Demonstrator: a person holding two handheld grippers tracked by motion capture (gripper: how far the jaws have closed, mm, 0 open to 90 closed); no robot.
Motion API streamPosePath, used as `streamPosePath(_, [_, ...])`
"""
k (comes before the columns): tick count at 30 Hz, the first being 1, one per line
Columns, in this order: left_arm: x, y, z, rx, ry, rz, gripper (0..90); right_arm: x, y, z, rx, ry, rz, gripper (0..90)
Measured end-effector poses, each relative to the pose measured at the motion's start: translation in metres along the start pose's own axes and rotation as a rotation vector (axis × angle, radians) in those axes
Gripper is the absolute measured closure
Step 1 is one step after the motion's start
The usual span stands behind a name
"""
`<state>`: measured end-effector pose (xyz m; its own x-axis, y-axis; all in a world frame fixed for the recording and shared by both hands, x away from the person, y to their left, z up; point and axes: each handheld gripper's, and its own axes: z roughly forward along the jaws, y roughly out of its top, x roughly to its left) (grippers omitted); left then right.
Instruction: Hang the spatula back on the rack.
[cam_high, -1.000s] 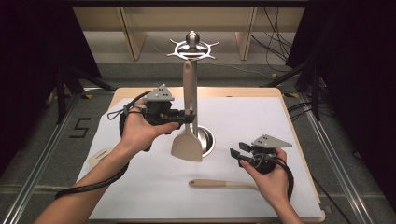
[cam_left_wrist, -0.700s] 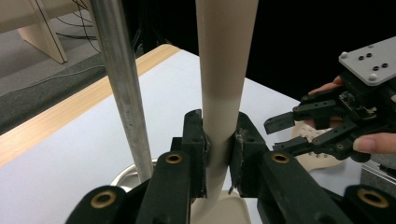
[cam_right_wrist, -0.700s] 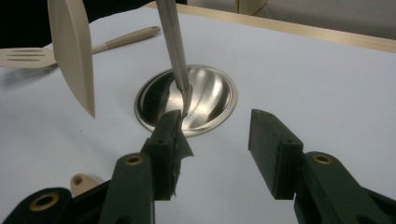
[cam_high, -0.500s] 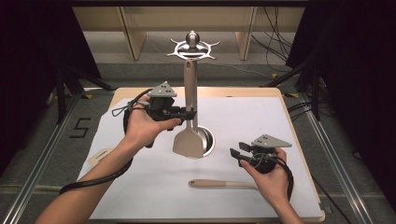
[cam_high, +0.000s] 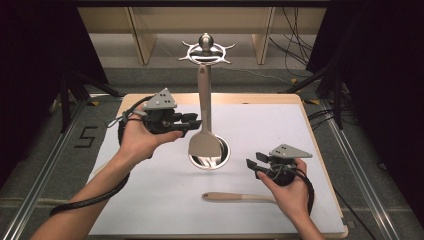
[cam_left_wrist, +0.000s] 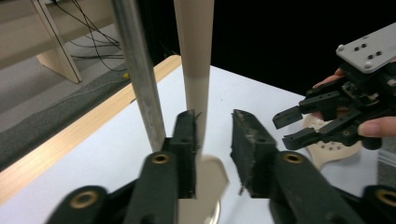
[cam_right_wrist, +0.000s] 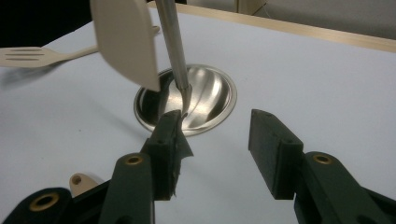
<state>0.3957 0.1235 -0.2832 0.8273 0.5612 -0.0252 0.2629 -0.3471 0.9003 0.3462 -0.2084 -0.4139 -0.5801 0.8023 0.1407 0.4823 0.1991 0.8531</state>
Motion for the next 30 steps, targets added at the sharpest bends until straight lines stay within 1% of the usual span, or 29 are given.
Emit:
streamPosePath(1, [0.001, 0.001, -0.002, -0.002, 0.0, -0.013, 76.9, 0.001, 0.0, 0.0, 0.005, 0.003, 0.01, 55.3])
streamPosePath(2, [0.003, 0.002, -0.005, -0.008, 0.005, -0.034, 79.8, 0.0, 0.001, -0.002, 0.018, -0.01, 0.001, 55.3])
streamPosePath(3, [0.005, 0.003, -0.007, -0.014, 0.009, -0.043, 84.3, 0.001, 0.001, -0.001, 0.011, -0.011, -0.005, 55.3])
streamPosePath(4, [0.006, 0.005, -0.01, -0.026, 0.016, -0.065, 87.2, -0.002, 0.001, 0.0, 0.001, -0.016, -0.043, 55.3])
streamPosePath(6, [0.008, 0.009, -0.012, -0.053, 0.021, -0.09, 89.3, -0.001, 0.001, 0.0, -0.004, -0.013, -0.041, 55.3])
streamPosePath(7, [0.009, 0.011, -0.014, -0.078, 0.03, -0.094, 89.4, -0.001, 0.002, -0.001, 0.013, -0.014, -0.034, 55.3])
streamPosePath(9, [0.008, 0.016, -0.016, -0.128, 0.063, -0.076, 89.5, -0.001, 0.001, 0.0, 0.013, -0.013, -0.035, 55.3])
streamPosePath(11, [0.008, 0.02, -0.017, -0.166, 0.082, -0.075, 89.5, -0.001, 0.001, 0.0, 0.014, -0.012, -0.034, 55.3])
streamPosePath(12, [0.007, 0.024, -0.018, -0.196, 0.095, -0.07, 89.6, -0.001, 0.001, 0.0, 0.014, -0.01, -0.034, 55.3])
streamPosePath(13, [0.007, 0.026, -0.018, -0.211, 0.105, -0.067, 89.6, -0.001, 0.001, 0.0, 0.017, -0.009, -0.028, 55.3])
streamPosePath(15, [0.005, 0.031, -0.019, -0.25, 0.126, -0.067, 89.6, -0.001, 0.001, 0.0, 0.014, -0.011, -0.036, 55.4])
streamPosePath(16, [0.005, 0.033, -0.02, -0.269, 0.136, -0.064, 89.6, 0.0, 0.001, -0.001, 0.012, -0.008, -0.027, 55.4])
streamPosePath(17, [0.005, 0.036, -0.021, -0.289, 0.145, -0.062, 89.6, -0.001, 0.001, 0.0, 0.005, -0.009, -0.037, 55.4])
streamPosePath(18, [0.005, 0.039, -0.022, -0.302, 0.154, -0.061, 89.6, 0.001, 0.0, -0.001, 0.015, -0.002, 0.0, 55.4])
streamPosePath(19, [0.006, 0.043, -0.024, -0.326, 0.171, -0.048, 89.6, 0.002, 0.0, -0.001, 0.017, -0.001, 0.007, 55.4])
streamPosePath(23, [0.005, 0.054, -0.028, -0.38, 0.191, -0.038, 89.6, 0.002, 0.0, -0.001, 0.023, -0.003, 0.007, 55.4])
streamPosePath(24, [0.005, 0.056, -0.028, -0.383, 0.194, -0.036, 89.6, 0.001, 0.0, -0.001, 0.02, -0.004, 0.0, 55.4])
streamPosePath(25, [0.005, 0.058, -0.029, -0.39, 0.2, -0.032, 89.6, 0.002, 0.0, -0.001, 0.024, -0.002, 0.01, 55.4])
streamPosePath(27, [0.005, 0.062, -0.029, -0.397, 0.213, -0.03, 89.6, 0.002, 0.0, -0.001, 0.026, -0.002, 0.012, 55.4])
streamPosePath(28, [0.005, 0.063, -0.028, -0.398, 0.211, -0.035, 89.6, 0.002, 0.0, -0.001, 0.027, -0.001, 0.013, 55.4])
streamPosePath(29, [0.006, 0.065, -0.028, -0.409, 0.216, -0.04, 89.6, 0.002, 0.0, -0.001, 0.027, -0.001, 0.012, 55.4])
streamPosePath(30, [0.006, 0.067, -0.028, -0.416, 0.223, -0.04, 89.6, 0.002, 0.0, 0.0, 0.023, -0.001, 0.001, 55.4])
